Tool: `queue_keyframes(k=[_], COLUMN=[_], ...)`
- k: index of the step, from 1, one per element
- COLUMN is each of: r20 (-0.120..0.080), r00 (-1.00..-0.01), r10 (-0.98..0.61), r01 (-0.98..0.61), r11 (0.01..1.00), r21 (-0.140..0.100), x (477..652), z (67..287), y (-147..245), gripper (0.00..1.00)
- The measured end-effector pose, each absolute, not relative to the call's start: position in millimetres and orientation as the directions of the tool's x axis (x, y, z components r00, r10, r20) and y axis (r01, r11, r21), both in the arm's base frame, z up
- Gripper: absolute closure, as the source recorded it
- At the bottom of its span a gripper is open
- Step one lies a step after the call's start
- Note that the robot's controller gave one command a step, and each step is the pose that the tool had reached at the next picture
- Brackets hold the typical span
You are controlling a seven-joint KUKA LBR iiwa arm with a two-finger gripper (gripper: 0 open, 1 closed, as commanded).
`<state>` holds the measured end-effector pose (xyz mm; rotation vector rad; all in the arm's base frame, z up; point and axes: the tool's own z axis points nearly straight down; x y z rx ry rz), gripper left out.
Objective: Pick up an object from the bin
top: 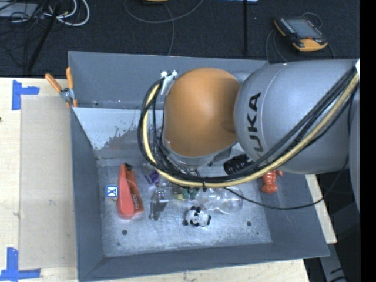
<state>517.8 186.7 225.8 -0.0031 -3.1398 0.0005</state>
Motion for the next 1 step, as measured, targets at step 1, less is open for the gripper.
queue_keyframes(k=[1], r20=[-0.004], r00=[-0.999], r10=[-0.043], r01=[-0.043], r11=[0.999], r21=[0.001], x=[550.1], z=[150.7], y=[215.0], gripper=[0.00])
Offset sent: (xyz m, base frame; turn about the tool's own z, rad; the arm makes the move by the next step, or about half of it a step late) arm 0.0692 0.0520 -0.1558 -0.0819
